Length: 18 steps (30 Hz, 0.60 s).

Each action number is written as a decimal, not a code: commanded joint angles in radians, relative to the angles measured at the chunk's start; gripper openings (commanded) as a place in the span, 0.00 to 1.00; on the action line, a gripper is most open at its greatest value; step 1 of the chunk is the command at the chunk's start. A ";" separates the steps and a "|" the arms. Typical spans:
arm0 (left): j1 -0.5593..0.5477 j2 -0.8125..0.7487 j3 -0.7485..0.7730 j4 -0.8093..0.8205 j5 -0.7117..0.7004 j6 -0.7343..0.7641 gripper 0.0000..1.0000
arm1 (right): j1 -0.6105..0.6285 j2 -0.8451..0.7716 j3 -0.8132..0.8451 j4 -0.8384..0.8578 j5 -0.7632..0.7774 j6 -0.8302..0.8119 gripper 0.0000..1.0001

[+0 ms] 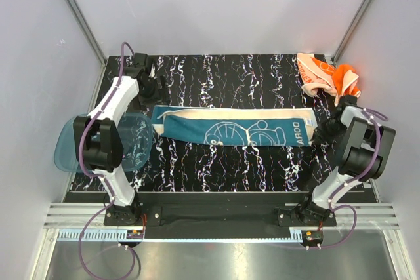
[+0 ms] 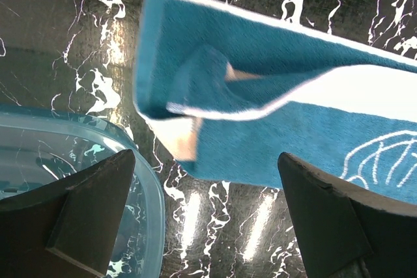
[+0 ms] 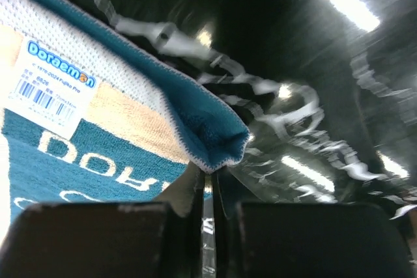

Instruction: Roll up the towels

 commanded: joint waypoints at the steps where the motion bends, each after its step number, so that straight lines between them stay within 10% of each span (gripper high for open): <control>1: -0.015 -0.047 0.010 0.035 0.012 0.020 0.99 | -0.092 0.008 0.040 0.033 -0.002 -0.032 0.03; 14: -0.210 -0.003 0.011 0.021 -0.024 0.019 0.88 | -0.306 -0.036 0.063 0.032 0.069 -0.028 0.11; 18: -0.233 0.016 -0.007 0.043 -0.017 -0.003 0.88 | -0.304 -0.075 0.058 0.033 0.069 -0.025 0.67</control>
